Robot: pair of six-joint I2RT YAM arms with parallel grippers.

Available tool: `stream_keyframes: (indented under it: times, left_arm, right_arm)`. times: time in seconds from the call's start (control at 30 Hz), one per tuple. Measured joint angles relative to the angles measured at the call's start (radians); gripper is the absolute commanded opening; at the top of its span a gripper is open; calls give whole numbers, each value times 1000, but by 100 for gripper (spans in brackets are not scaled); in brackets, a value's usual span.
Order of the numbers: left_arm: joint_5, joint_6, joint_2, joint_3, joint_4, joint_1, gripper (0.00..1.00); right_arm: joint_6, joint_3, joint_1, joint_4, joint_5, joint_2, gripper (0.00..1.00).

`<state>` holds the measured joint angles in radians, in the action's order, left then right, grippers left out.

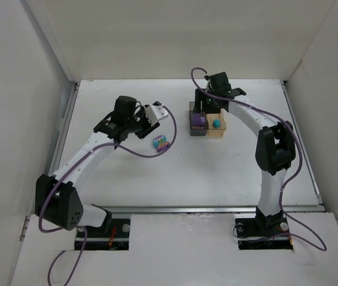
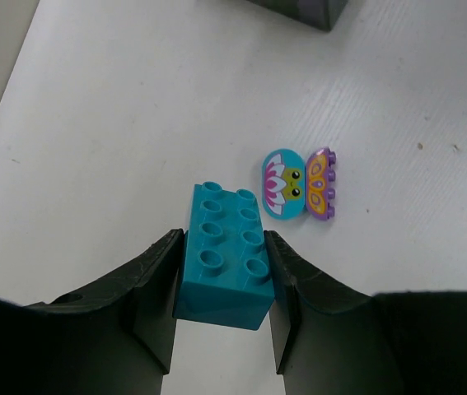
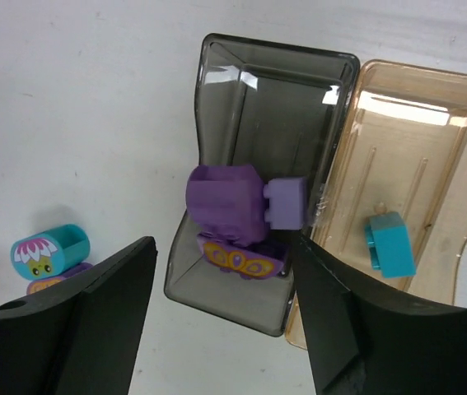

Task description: Sort the legos into containers by color

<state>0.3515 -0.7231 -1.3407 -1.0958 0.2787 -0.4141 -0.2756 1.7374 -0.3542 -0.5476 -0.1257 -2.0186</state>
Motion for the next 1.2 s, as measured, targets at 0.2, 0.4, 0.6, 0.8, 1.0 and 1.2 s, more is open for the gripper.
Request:
stream_keyframes:
  times: [0.2,0.4,0.6,0.8,1.0,1.2]
  left_arm:
    - [29,70,-135,-155,-4,4,0]
    - [60,142,-339,-399,-10,-24,0]
    - [95,249,-644,-728,-76,-153,0]
    - [90,340,-908,-932,-183,-258,0]
    - [36,390,-1037,-935,-248,-312,2]
    - [16,397,-1067,-937,-248,-308,87]
  right_arm:
    - [25,76,23,-16,-3,-5,77]
    - [35,101,86,-8,-25,83,77]
    - [30,-30,256,53,-27,284,77]
    - [17,-159,339,61,17,341,77]
    - [17,-201,325,45,27,348,77]
    - [21,-203,326,45,30,395,78]
